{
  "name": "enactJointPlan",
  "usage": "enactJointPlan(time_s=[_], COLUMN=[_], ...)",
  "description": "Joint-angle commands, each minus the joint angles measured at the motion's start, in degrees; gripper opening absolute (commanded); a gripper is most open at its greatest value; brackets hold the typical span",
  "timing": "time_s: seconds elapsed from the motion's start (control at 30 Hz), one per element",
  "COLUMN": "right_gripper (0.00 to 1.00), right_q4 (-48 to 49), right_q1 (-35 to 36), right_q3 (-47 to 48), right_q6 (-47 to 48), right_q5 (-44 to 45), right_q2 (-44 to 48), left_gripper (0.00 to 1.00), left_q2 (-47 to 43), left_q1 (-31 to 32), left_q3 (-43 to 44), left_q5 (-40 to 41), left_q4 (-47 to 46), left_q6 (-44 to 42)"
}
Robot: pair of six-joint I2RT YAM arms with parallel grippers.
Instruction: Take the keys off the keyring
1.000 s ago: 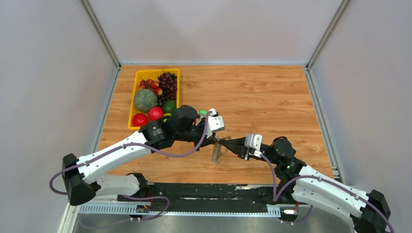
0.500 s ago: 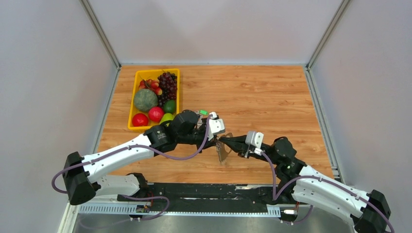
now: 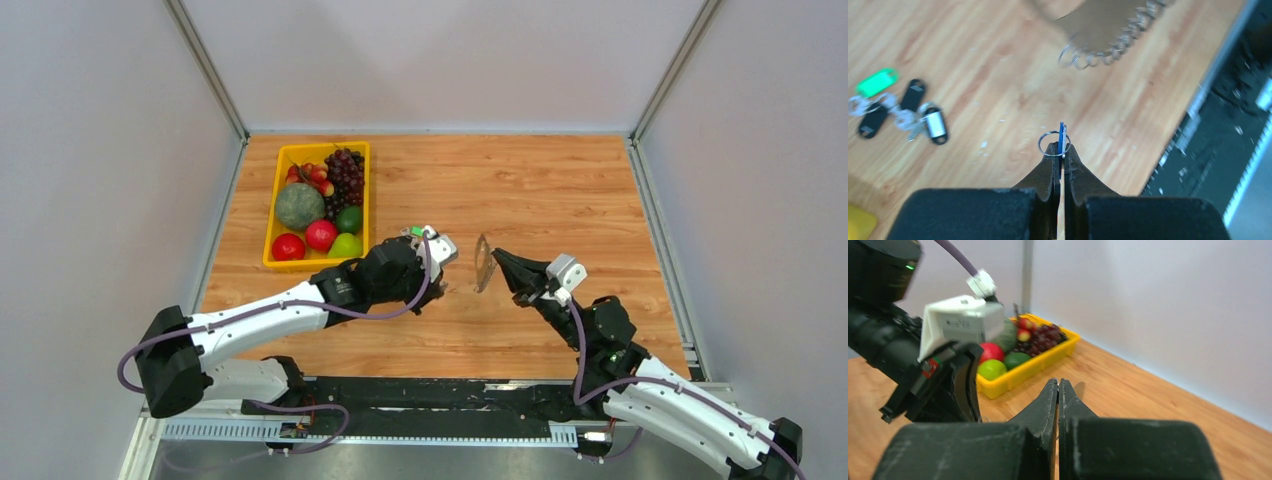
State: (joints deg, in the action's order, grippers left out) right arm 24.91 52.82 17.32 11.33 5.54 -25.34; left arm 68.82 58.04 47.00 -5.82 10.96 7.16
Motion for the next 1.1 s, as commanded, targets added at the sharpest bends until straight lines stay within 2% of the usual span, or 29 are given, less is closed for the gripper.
enactJointPlan(time_s=[0.0, 0.23, 0.43, 0.57, 0.63, 0.67, 0.7, 0.73, 0.77, 0.9, 0.97, 1.0, 1.03, 1.07], right_gripper=[0.0, 0.0, 0.0, 0.0, 0.0, 0.01, 0.01, 0.01, 0.01, 0.03, 0.06, 0.23, 0.54, 0.91], right_q4=[-3.9, -4.7, -6.0, -7.9, -9.1, -9.5, -10.2, -11.2, -12.2, -12.9, -12.9, -13.0, -13.8, -15.0], right_q1=[0.2, 0.1, 0.0, -1.5, -3.6, -5.3, -7.8, -10.8, -14.3, -25.9, -28.7, -29.7, -30.5, -31.1], right_q3=[1.8, 1.0, 1.5, 4.7, 7.3, 8.7, 10.3, 12.3, 14.7, 21.7, 24.7, 26.0, 27.7, 29.5], right_q6=[-1.5, -0.9, -1.0, -1.5, -1.6, -1.8, -2.3, -3.7, -5.3, -10.9, -11.0, -11.0, -12.4, -14.1], right_q5=[15.9, 18.8, 20.2, 20.1, 18.5, 15.6, 12.2, 8.6, 4.3, -8.2, -10.6, -11.1, -10.9, -9.5], right_q2=[2.8, 5.6, 5.5, 0.4, -3.6, -5.8, -8.3, -11.9, -15.0, -26.0, -31.6, -34.0, -36.5, -38.4], left_gripper=[0.0, 0.01, 0.0, 0.01, 0.14, 0.34, 0.46, 0.63, 0.75, 0.97, 1.0, 1.0, 1.0, 1.0], left_q2=[2.4, 7.6, 15.8, 19.6, 20.2, 20.2, 20.0, 19.7, 18.8, 14.4, 12.3, 11.1, 10.6, 9.6], left_q1=[-5.0, -13.1, -19.8, -22.9, -23.4, -23.6, -23.6, -23.7, -23.7, -23.7, -23.6, -23.7, -23.7, -23.7], left_q3=[3.2, 1.8, 3.3, 5.5, 6.4, 6.6, 6.9, 6.9, 6.6, 5.9, 6.3, 6.6, 7.3, 7.7], left_q5=[7.2, 13.2, 11.9, 9.0, 8.0, 7.7, 7.8, 8.5, 8.8, 9.7, 10.6, 11.7, 12.6, 15.0], left_q4=[-1.6, -8.8, -15.3, -16.7, -16.3, -16.1, -15.6, -15.4, -15.1, -13.2, -10.5, -9.3, -7.0, -6.0], left_q6=[6.1, 4.8, 3.2, 3.6, 3.4, 2.9, 2.9, 3.2, 3.3, 5.0, 6.2, 6.7, 8.0, 8.9])
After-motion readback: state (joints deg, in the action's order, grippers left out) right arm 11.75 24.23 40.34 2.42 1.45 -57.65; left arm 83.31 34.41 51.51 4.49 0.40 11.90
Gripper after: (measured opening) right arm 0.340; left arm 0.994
